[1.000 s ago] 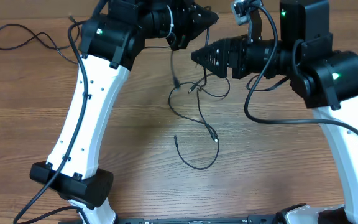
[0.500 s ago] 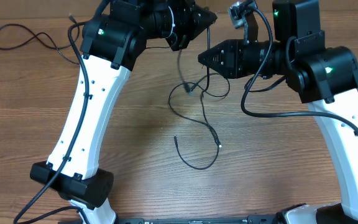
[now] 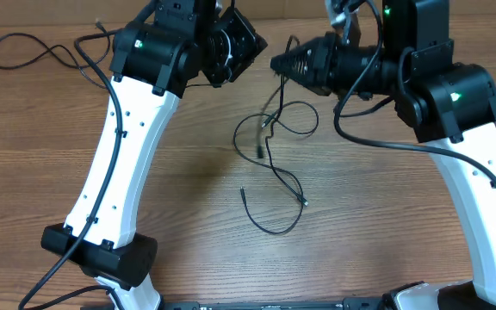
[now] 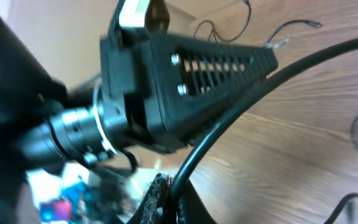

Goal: Untangle cables

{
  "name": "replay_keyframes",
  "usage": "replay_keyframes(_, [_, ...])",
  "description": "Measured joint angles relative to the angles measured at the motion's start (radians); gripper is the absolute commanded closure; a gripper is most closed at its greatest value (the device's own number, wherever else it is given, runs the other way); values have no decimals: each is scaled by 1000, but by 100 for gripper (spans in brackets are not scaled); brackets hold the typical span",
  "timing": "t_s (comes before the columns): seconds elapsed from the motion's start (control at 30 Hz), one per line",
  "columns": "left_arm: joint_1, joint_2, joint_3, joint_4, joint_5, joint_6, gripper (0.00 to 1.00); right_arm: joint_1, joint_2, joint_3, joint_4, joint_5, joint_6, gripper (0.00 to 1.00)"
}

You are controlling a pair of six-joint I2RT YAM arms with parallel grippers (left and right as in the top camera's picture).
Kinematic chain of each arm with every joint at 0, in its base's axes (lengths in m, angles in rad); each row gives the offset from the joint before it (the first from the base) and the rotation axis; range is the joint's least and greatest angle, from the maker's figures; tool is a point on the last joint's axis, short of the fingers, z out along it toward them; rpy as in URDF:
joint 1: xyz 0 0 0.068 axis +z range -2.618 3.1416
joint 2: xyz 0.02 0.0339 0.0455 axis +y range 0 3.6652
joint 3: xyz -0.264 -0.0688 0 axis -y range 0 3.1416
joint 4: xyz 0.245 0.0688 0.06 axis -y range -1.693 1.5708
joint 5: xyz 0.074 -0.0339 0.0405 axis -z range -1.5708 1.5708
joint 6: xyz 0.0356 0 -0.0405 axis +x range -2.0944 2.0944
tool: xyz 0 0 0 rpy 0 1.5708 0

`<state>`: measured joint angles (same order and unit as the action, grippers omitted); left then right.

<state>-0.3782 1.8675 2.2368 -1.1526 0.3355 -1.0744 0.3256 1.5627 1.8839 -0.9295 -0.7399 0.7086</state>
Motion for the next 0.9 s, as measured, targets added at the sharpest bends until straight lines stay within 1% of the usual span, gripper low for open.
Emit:
replay_keyframes(0.1, [0, 0, 0, -1, -11, 48, 68, -12, 0, 0, 2, 76, 146, 96])
replay_keyframes(0.13, [0, 0, 0, -1, -11, 60, 76, -21, 0, 0, 2, 117, 198, 96])
replay_keyframes(0.17, [1, 0, 0, -2, -11, 66, 87, -29, 0, 0, 1, 143, 229, 96])
replay_keyframes(0.2, [1, 0, 0, -2, -11, 81, 90, -38, 0, 0, 2, 174, 266, 96])
replay_keyframes(0.23, [1, 0, 0, 0, -6, 90, 89, -45, 0, 0, 2, 195, 292, 96])
replay_keyframes(0.37, [1, 0, 0, 56, 66, 201, 64, -51, 0, 0, 2, 251, 348, 96])
replay_keyframes(0.53, [1, 0, 0, 122, 222, 325, 64, -51, 0, 0, 2, 285, 380, 96])
replay_keyframes(0.6, [1, 0, 0, 145, 269, 361, 61, -51, 0, 0, 2, 286, 395, 96])
replay_keyframes(0.77, [-3, 0, 0, 151, 332, 478, 56, -51, 0, 0, 3, 283, 418, 96])
replay_keyframes(0.8, [-6, 0, 0, 151, 343, 507, 52, -51, 0, 0, 8, 285, 426, 96])
replay_keyframes(0.9, [-12, 0, 0, 151, 373, 592, 52, -53, 0, 0, 27, 287, 436, 96])
